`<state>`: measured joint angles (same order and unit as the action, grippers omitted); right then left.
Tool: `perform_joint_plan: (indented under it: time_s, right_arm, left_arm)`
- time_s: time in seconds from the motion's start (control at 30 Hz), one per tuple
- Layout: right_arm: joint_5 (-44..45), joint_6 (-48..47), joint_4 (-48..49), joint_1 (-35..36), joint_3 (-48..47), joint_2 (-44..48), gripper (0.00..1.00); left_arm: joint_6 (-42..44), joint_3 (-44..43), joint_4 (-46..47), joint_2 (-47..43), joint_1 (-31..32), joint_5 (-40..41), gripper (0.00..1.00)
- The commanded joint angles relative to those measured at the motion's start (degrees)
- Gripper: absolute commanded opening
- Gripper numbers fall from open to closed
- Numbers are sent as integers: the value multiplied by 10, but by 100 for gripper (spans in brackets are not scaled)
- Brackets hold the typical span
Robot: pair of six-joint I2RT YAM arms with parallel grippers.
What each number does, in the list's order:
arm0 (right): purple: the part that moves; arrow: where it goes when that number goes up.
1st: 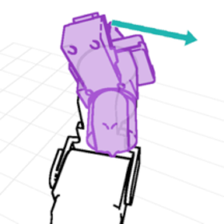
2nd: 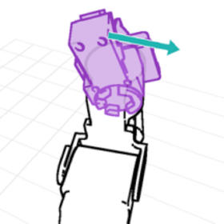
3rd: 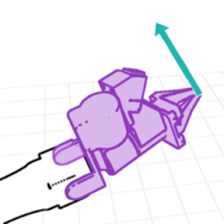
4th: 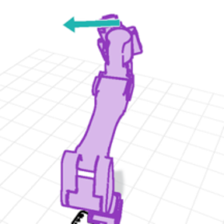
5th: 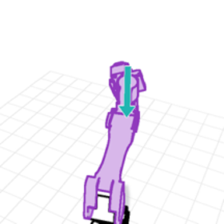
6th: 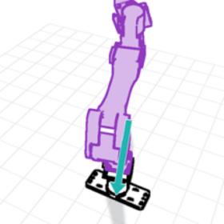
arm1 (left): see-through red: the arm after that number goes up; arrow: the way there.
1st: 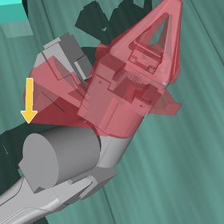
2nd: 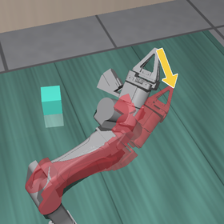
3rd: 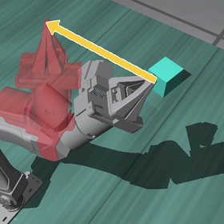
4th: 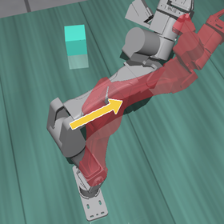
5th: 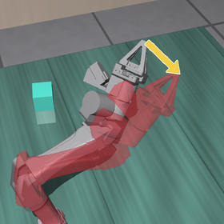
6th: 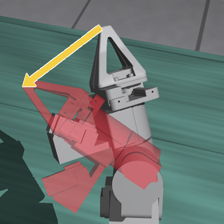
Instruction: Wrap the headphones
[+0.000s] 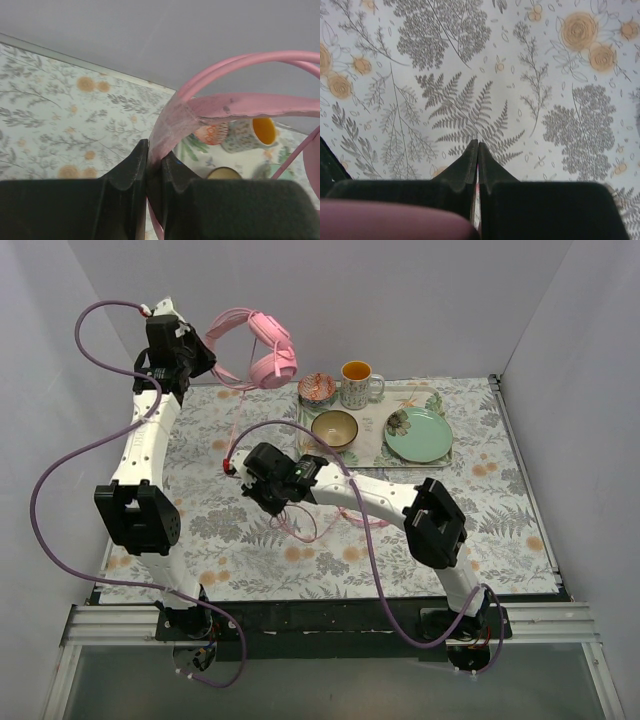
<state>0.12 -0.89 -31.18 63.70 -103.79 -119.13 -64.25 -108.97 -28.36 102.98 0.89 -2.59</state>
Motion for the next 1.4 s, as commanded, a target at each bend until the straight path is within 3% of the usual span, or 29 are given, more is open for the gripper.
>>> perform_joint_plan:
  time_s: [0.0, 0.2, 0.53, 0.67, 0.9, 1.0, 1.37]
  right_arm:
    - [23, -53, -84, 28, 11, 76, 1]
    - [127, -54, -179, 28, -28, 124, 1]
    - [126, -91, -237, 28, -154, 157, 1]
    - [191, -98, -265, 13, -157, 166, 1]
    - [443, -74, -327, -3, -144, 166, 1]
    - [486, -90, -318, -20, -150, 163, 1]
    - [431, -226, -90, -108, -179, 173, 1]
  left_arm:
    - [95, 30, 180, -30, 2, 111, 0]
    - [285, 140, 271, -61, 14, 134, 0]
    - [539, 360, 419, -145, 96, 170, 0]
    - [564, 390, 421, -163, 107, 167, 0]
    - [555, 395, 369, -187, 108, 120, 0]
    - [552, 404, 340, -201, 112, 88, 0]
    - [539, 422, 213, -237, 123, -7, 0]
